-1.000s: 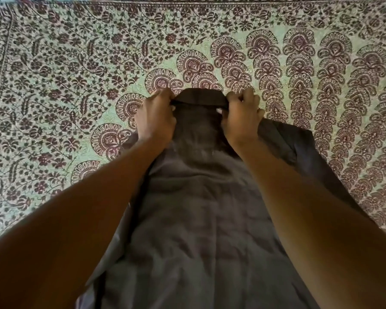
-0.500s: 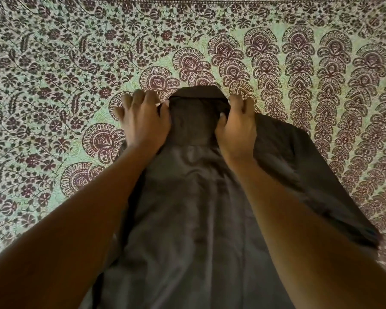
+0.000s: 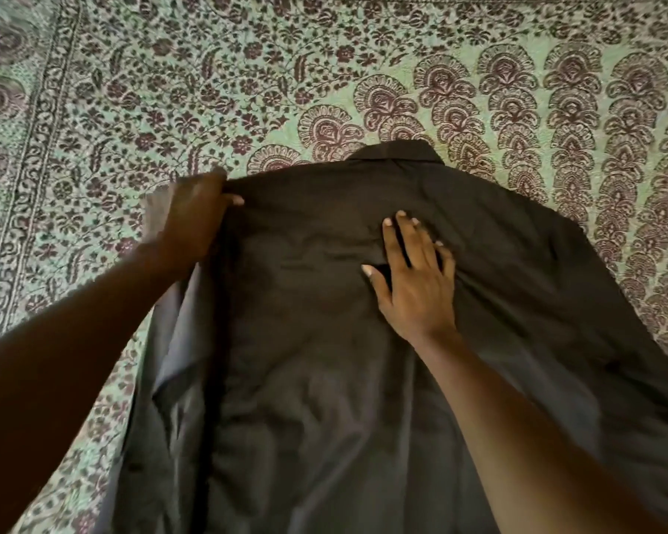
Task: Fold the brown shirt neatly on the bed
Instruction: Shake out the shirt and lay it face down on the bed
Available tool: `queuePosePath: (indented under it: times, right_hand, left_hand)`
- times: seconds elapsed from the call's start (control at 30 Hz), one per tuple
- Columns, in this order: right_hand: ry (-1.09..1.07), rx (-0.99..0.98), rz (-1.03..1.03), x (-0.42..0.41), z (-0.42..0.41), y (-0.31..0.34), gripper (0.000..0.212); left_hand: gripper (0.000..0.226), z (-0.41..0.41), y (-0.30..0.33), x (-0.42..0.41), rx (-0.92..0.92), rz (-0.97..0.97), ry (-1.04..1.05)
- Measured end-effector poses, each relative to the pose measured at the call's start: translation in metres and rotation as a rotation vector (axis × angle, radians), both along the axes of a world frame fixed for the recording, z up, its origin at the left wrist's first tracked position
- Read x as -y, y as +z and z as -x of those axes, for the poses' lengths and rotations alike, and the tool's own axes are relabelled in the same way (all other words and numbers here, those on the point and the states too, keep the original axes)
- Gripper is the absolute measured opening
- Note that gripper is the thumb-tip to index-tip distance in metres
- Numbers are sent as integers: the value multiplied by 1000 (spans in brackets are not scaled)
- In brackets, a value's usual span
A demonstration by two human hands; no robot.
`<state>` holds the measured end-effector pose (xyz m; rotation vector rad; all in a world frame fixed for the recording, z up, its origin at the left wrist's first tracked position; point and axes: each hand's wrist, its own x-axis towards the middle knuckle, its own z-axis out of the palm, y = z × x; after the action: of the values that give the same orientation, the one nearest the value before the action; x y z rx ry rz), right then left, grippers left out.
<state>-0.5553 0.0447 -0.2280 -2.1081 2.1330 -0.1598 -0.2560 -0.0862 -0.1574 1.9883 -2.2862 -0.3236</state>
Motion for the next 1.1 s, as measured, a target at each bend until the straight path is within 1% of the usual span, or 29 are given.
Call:
queuePosePath:
  times: [0.03,0.07,0.1,0.13,0.17,0.2,0.23,0.27,0.3,0.33,0.37,0.4,0.43,0.47,0.5,0.53,0.57,0.63,0.7,0.73,0.77,0.8,0.87,0.93,0.97,1.0,1.03,1.1]
  right_hand:
    - [-2,-14,-6,0,1,0,71]
    - [-6,-28,-10,-1,0,0,73]
    - [-12,-44,-11,0,0,0,74]
    - [-17,-62,-8,0,0,-1,75]
    - [-21,-77,-4,0,-1,-1,76]
    - [-22,-85,-2,0,-2,-1,77]
    - [-20,-88,-3,0,-2,-2,77]
    - [-17,-89,-6,0,-1,-2,77]
    - [-20,-86,-2,0,0,-3,78]
    - [-30,-82,4,1,0,-3,78]
    - [-40,-74,-2,1,-1,-3,78]
    - [-39,-58,-11,1,-2,-2,78]
    - [-16,-44,-21,-1,-2,-1,78]
    - [30,-44,-28,-6,3,-1,78]
    - [82,-61,-31,-12,12,-1,77]
    - [107,-87,-32,-19,25,-1,76]
    - [83,-111,-28,-27,42,-1,74]
    - [-109,-107,-40,-37,77,-1,71]
    - [-340,-46,-78,-37,96,2,73]
    - [-413,-29,-78,-33,97,4,75]
    - [-438,-27,-51,-30,89,9,77]
    - [-413,-32,4,-29,77,15,77]
    - [-207,12,62,-37,42,21,73]
    - [-5,21,11,-71,13,17,71]
    - [16,-5,-17,-89,10,13,70]
    - [-22,-28,-25,-106,16,7,70]
    - [-107,-36,-29,-116,28,2,70]
    - [-318,-60,-29,-129,61,-3,72]
  left_hand:
    - [39,0,-4,12,-22,33,-90]
    - [43,1,-6,21,22,41,-160]
    - [43,4,-5,29,128,60,-215]
    - [39,7,-2,32,266,66,-220]
    - [36,11,-1,32,356,78,-210]
    - [37,16,2,27,395,85,-166]
    - [40,24,5,20,387,128,-124]
    - [45,37,14,5,318,186,-99]
    - [47,49,15,-10,196,229,-123]
    - [44,63,17,-32,42,235,-190]
    - [44,74,14,-56,-98,155,-269]
    - [56,83,9,-81,-169,-2,-327]
    - [79,87,3,-102,-169,-186,-339]
    - [105,87,-8,-116,-112,-337,-326]
    - [125,84,-18,-126,-44,-428,-298]
    - [137,80,-25,-129,5,-485,-259]
    - [145,79,-28,-130,34,-525,-219]
    - [155,85,-26,-125,55,-595,-171]
    - [158,102,-18,-117,99,-672,-155]
    - [159,112,-14,-116,113,-711,-127]
    - [160,122,-10,-115,119,-741,-94]
    - [161,131,-8,-114,115,-758,-61]
    - [161,141,-7,-114,92,-761,11]
    - [158,145,-6,-118,79,-735,44]
    - [155,143,-7,-121,81,-716,41]
    - [152,141,-7,-126,75,-693,29]
    - [148,138,-7,-131,60,-658,0]
    - [130,132,-12,-154,17,-557,-121]
